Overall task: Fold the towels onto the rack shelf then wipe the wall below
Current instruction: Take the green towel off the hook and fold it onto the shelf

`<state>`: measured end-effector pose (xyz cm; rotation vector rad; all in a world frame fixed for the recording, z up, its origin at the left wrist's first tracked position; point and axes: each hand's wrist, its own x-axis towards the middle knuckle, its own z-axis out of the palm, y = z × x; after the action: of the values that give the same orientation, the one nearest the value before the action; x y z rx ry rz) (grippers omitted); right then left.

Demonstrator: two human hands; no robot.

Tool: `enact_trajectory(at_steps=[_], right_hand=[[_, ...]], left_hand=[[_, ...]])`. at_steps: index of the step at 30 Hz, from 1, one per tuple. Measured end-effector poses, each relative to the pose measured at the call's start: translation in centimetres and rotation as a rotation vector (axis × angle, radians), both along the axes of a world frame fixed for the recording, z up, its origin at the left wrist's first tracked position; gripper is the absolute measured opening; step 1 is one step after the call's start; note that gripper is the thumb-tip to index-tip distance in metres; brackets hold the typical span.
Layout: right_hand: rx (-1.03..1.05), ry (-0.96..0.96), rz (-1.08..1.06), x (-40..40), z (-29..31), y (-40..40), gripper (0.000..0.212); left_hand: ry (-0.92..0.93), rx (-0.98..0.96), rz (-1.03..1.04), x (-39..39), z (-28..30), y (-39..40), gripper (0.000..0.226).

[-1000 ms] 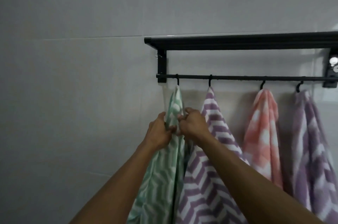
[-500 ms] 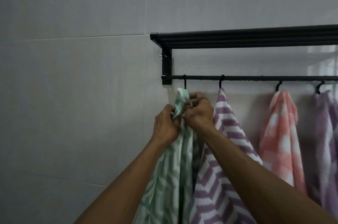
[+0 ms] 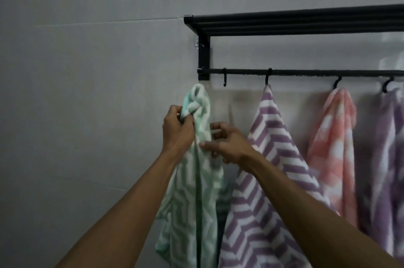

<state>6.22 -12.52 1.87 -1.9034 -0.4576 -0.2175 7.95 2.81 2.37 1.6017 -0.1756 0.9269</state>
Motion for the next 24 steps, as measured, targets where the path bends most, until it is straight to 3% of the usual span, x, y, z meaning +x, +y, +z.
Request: enact_trajectory(at_steps=[4, 8, 10, 12, 15, 17, 19, 21, 23, 24], right_hand=[[-0.342, 0.267, 0.139, -1.1, -5.1, 0.3, 0.065], [-0.467, 0.279, 0.091, -4.2, -7.1, 0.5, 0.04], [-0.365, 0.218, 0.101, -6.0, -6.7, 0.4, 0.035], [-0.193, 0.177, 0.131, -8.1, -6.1, -0.1, 0.028], [0.043, 0.097, 0.105, -11.0, -5.2, -1.7, 0.013], [0.185, 0.057, 0.058, -13.2, -4.7, -3.4, 0.01], [0.288, 0.05, 0.031, -15.1, -4.1, -5.3, 0.007], [0.349, 0.062, 0.049, -17.1, -4.0, -7.6, 0.015], [0.348, 0.099, 0.095, -19.3, -4.6, -10.3, 0.027], [0.315, 0.102, 0.093, -20.4, -5.0, -11.3, 0.029]], left_hand=[[-0.021, -0.089, -0.015, -3.1, 1.1, 0.9, 0.013], [-0.053, -0.118, 0.041, -6.9, 2.2, 1.2, 0.011], [-0.02, -0.126, 0.07, -8.4, 2.3, 1.5, 0.011], [0.064, -0.142, 0.047, -10.6, 2.2, 1.6, 0.028], [0.229, -0.108, -0.201, -14.8, 1.5, 1.0, 0.052], [0.38, 0.025, -0.372, -17.4, -0.1, 0.0, 0.062], [0.466, 0.2, -0.386, -19.8, -2.0, -1.6, 0.071], [0.434, 0.282, -0.31, -22.0, -4.0, -4.1, 0.06], [0.374, 0.221, -0.27, -24.7, -5.5, -7.0, 0.027], [0.309, 0.158, -0.286, -25.6, -6.2, -7.8, 0.022]])
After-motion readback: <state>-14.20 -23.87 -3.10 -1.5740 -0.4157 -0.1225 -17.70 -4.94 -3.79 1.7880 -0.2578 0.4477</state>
